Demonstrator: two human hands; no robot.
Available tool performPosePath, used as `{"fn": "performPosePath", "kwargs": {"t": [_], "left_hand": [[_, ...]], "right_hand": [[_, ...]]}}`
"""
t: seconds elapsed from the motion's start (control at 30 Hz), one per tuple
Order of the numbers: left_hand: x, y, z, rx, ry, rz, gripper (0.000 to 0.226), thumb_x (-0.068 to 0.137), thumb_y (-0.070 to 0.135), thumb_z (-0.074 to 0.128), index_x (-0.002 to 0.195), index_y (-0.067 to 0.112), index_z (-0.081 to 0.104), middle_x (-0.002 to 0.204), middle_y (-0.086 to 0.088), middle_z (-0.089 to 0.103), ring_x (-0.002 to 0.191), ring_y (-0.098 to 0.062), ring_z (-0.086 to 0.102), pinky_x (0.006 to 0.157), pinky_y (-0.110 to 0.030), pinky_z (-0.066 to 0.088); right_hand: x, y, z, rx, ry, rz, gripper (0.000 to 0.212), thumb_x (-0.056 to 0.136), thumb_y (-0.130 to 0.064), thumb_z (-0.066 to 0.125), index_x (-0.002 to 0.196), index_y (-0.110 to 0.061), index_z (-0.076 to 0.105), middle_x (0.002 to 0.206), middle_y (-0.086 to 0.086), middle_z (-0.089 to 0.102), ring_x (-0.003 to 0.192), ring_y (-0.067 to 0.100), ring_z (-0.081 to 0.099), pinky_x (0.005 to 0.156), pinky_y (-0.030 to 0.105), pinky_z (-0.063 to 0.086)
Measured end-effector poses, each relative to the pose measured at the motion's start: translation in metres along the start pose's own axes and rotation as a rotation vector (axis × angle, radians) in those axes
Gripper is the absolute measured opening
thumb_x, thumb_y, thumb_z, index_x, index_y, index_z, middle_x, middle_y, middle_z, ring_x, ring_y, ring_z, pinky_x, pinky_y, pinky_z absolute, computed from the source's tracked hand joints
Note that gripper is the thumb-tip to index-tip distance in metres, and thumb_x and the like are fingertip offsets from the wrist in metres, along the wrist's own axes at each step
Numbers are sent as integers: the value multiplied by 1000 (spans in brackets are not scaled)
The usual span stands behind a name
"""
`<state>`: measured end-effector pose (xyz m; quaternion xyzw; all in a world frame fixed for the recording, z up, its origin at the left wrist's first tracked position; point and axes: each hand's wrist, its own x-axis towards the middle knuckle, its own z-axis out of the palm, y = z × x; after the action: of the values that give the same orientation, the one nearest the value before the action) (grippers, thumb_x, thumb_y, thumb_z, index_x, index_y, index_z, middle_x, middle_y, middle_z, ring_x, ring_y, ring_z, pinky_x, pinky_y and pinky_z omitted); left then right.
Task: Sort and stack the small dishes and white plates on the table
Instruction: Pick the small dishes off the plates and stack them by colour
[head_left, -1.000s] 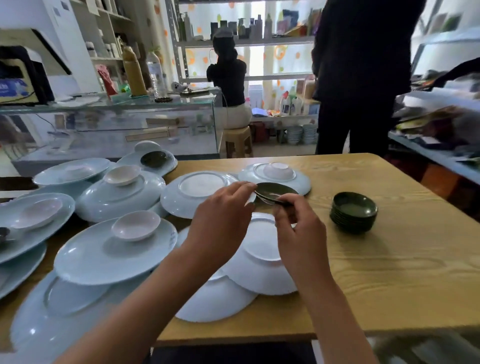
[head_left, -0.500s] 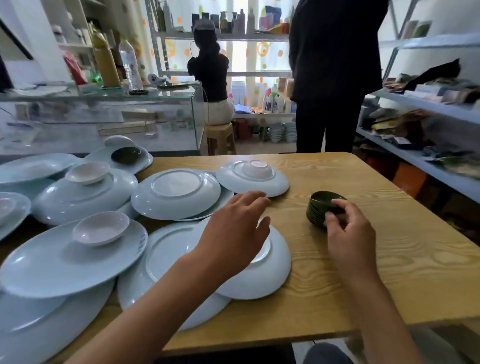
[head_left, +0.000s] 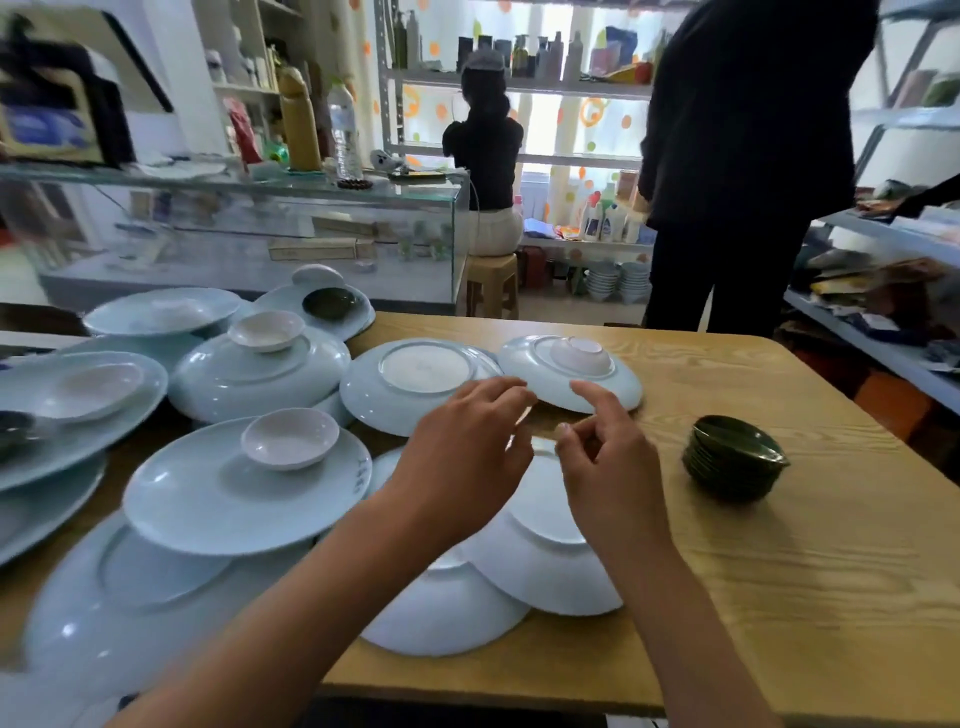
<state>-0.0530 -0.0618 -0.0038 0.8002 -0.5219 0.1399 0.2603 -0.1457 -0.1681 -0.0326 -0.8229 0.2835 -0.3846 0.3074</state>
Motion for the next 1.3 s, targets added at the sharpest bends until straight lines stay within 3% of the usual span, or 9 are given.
{"fn": "performPosePath", "kwargs": {"t": [0.1,0.43,0.77,0.83,0.9,0.97,1.03,1.13,1.3], "left_hand": [[-5,-20,-26,24,38,-83,41,96,30,53,136,25,51,143,8,49,129,-10,45,103,-25,39],[-3,-78,-118,157,139,-226,27,92,25,58,117,17,65,124,2,63,111,-17,57,88,-25,42],[5,-46,-110,85,105,-146,24,90,23,61,113,16,67,120,1,65,109,-22,59,89,-35,49],[10,-32,-102,63,86,-118,24,90,23,61,113,17,67,120,0,65,108,-22,59,90,-35,49],[14,-18,-91,37,67,-88,25,90,23,61,113,18,66,121,1,64,108,-22,59,91,-35,49],[21,-3,-79,12,38,-62,27,91,23,60,117,20,65,126,2,62,111,-20,57,94,-35,49],[26,9,-67,5,15,-39,28,92,25,59,120,22,63,129,5,59,113,-17,55,94,-30,46],[33,20,-51,-2,-18,-15,29,94,27,57,122,24,62,131,7,57,115,-13,53,92,-26,45],[42,23,-44,3,-25,-2,28,93,28,57,121,25,62,129,9,58,114,-13,53,91,-27,47]], "right_hand": [[5,-30,22,23,-71,-104,46,93,-16,59,137,-24,48,86,-10,63,76,5,60,79,23,55],[24,-116,54,48,-184,-336,46,93,-20,59,137,-25,46,101,2,69,87,15,66,87,28,53],[15,-40,-4,22,-91,-117,38,90,-13,59,127,-22,55,74,-11,58,65,2,54,59,9,40],[11,-16,-27,-118,43,-84,36,90,-12,60,125,-17,58,91,-4,64,80,4,57,70,8,40],[11,12,-44,-311,162,-16,39,89,-12,61,127,-11,58,113,6,65,106,19,57,90,25,44],[10,38,-59,-466,136,80,47,89,-19,60,135,-9,53,134,11,56,127,26,46,107,38,35],[7,58,-67,-545,17,169,57,94,-30,52,146,-11,38,152,9,37,142,24,28,117,38,17],[3,71,-70,-533,-41,228,61,100,-37,39,152,-13,21,160,4,19,148,18,11,119,33,1],[13,62,-71,-476,-9,195,62,97,-32,45,151,-12,23,159,3,22,147,16,12,120,33,3]]}}
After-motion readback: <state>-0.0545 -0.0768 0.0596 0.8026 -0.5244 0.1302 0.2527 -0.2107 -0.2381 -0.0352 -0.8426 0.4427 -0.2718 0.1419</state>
